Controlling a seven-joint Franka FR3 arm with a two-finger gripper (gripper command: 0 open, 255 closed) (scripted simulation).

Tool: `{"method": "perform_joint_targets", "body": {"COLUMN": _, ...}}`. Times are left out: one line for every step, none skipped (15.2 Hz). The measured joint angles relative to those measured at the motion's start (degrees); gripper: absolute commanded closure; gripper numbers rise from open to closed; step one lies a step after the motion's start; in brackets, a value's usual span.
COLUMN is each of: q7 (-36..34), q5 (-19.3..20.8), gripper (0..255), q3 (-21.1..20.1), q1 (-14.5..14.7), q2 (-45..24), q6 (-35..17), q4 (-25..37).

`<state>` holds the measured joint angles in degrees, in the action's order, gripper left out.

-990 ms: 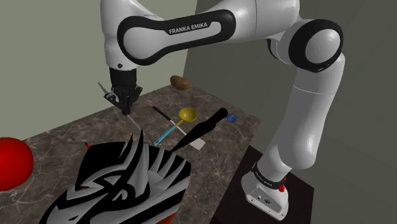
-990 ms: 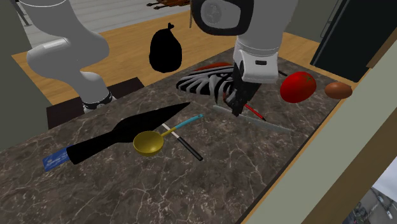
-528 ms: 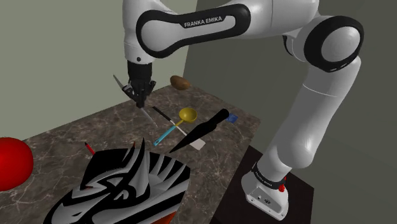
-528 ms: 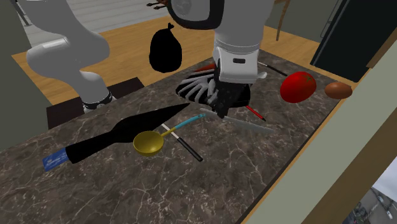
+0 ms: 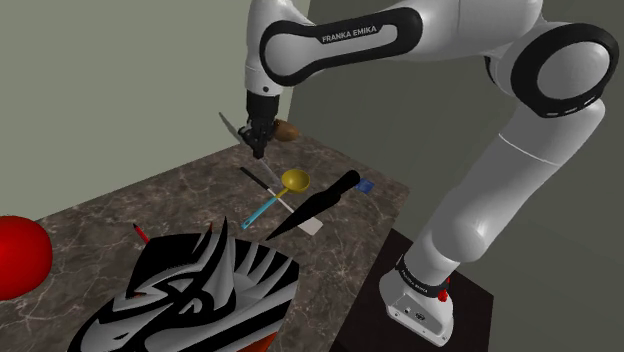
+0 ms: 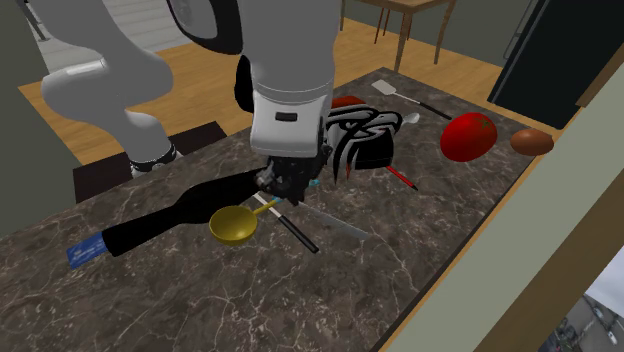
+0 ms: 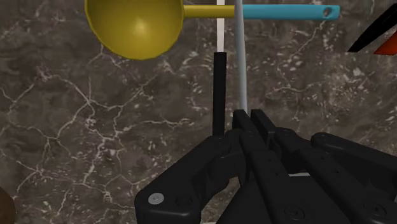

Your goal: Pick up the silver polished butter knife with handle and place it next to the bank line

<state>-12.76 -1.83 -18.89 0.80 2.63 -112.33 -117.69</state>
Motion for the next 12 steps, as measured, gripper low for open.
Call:
{"method": "perform_joint_targets", "body": {"q7": 1.3, "q5": -0.3, "gripper": 255, "q3": 0.6, "q1": -0.5, "q2": 1.1, "q6": -0.6, "q4": -1.7}}
{"method": "perform_joint_targets", "body": {"q7": 3.0, "q5": -0.4, "gripper": 255, "q3": 1.5, "q1": -1.3, "q2": 1.8, "q6": -0.4, "q4": -2.2}}
{"method": "perform_joint_targets", "body": {"q7": 4.3, "q5": -0.6, "gripper": 255, "q3": 2.2, "q1": -1.8, "q2": 3.0, "q6": -0.5, "q4": -3.5}}
{"method": "perform_joint_targets", "body": {"q7": 5.6, "q5": -0.8, "gripper": 255, "q3": 2.8, "q1": -2.3, "q2": 3.9, "q6": -0.6, "q4": -4.5}}
{"method": "perform_joint_targets", "body": {"q7": 7.2, "q5": -0.8, "gripper": 255, "q3": 3.8, "q1": -3.0, "q2": 4.6, "q6": -0.8, "q4": -5.5}}
{"method": "perform_joint_targets", "body": {"q7": 8.7, "q5": -0.9, "gripper": 255, "q3": 4.6, "q1": -3.6, "q2": 5.8, "q6": -1.0, "q4": -6.9}}
{"method": "perform_joint_targets", "body": {"q7": 10.0, "q5": -0.9, "gripper": 255, "q3": 5.3, "q1": -4.1, "q2": 6.7, "q6": -0.8, "q4": -7.5}}
{"method": "perform_joint_targets", "body": {"q7": 11.3, "q5": -1.0, "gripper": 255, "q3": 6.1, "q1": -4.6, "q2": 7.7, "q6": -0.9, "q4": -8.6}}
{"method": "perform_joint_targets", "body": {"q7": 12.9, "q5": -0.8, "gripper": 255, "q3": 7.0, "q1": -5.3, "q2": 8.3, "q6": -1.0, "q4": -9.3}}
{"method": "perform_joint_targets", "body": {"q7": 14.2, "q5": -0.6, "gripper": 255, "q3": 7.8, "q1": -5.8, "q2": 8.5, "q6": -1.1, "q4": -9.6}}
{"method": "perform_joint_targets", "body": {"q7": 15.8, "q5": -0.4, "gripper": 255, "q3": 8.9, "q1": -6.6, "q2": 9.2, "q6": -0.8, "q4": -10.1}}
{"method": "perform_joint_targets", "body": {"q7": 17.2, "q5": -0.2, "gripper": 255, "q3": 9.8, "q1": -7.2, "q2": 9.7, "q6": -0.7, "q4": -10.4}}
